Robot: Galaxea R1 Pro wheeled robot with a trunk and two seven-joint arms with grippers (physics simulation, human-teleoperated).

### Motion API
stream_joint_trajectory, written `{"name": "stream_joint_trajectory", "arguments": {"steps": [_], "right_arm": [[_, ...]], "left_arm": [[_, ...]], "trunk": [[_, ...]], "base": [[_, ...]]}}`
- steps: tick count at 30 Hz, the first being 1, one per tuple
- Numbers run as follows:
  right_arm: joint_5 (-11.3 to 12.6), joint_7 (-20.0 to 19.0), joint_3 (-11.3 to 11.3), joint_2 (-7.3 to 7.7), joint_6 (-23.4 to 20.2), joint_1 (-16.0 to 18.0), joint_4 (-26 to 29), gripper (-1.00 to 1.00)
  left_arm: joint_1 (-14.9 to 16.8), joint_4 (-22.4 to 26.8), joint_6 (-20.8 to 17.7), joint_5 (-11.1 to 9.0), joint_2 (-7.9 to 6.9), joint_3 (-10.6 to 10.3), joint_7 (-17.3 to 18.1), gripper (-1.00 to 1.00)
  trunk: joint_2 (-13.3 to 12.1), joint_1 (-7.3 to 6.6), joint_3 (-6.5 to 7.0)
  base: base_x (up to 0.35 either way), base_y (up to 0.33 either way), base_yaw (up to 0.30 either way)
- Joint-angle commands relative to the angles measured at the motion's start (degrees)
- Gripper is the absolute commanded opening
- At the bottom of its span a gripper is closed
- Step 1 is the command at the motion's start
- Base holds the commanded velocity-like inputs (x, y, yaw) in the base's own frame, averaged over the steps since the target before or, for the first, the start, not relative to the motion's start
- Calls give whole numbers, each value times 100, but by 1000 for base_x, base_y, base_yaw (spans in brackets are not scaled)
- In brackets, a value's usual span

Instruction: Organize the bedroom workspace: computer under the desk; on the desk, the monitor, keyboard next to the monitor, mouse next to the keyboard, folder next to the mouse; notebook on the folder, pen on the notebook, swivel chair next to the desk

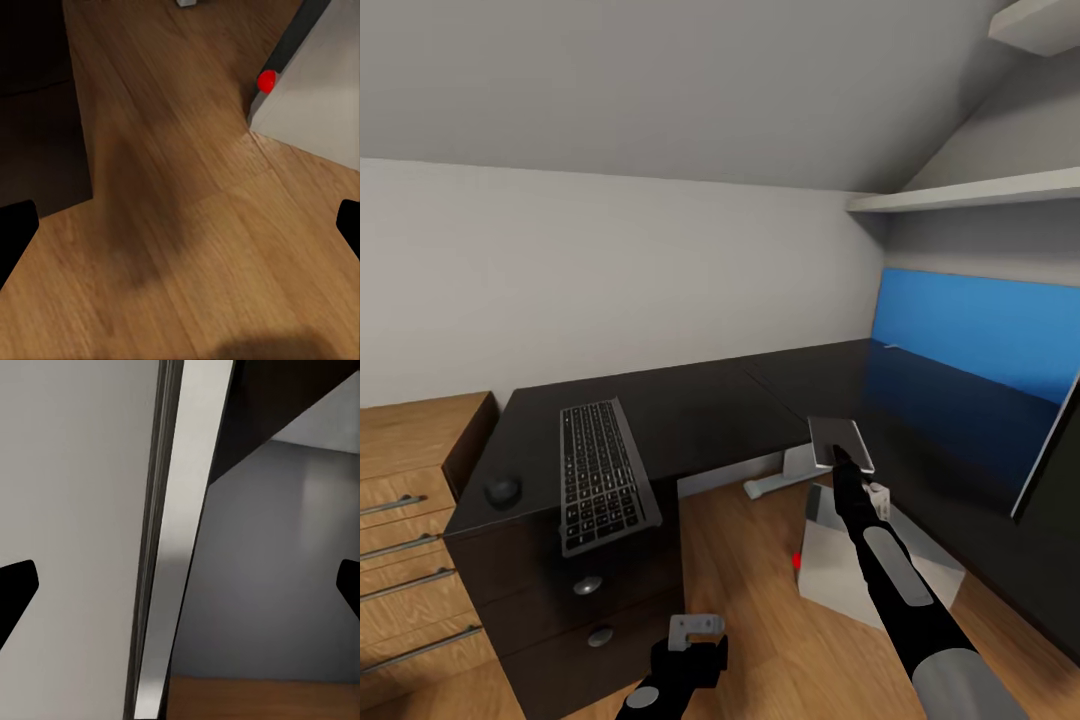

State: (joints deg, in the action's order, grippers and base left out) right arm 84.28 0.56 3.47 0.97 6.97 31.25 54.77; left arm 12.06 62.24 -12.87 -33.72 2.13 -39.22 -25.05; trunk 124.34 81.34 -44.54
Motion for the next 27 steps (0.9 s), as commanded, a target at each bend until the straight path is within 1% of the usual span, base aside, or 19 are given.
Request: {"name": "stream_joint_trajectory", "arguments": {"steps": [1, 27], "right_arm": [[59, 6, 31, 9, 50, 4, 2, 100], [62, 6, 39, 17, 50, 4, 7, 100]], "left_arm": [[4, 8, -14, -38, -2, -13, -44, 100], [5, -26, -13, -38, 6, -24, -38, 100]], "trunk": [[3, -1, -6], [3, -1, -6]], "base": [[28, 13, 0], [3, 1, 0]]}}
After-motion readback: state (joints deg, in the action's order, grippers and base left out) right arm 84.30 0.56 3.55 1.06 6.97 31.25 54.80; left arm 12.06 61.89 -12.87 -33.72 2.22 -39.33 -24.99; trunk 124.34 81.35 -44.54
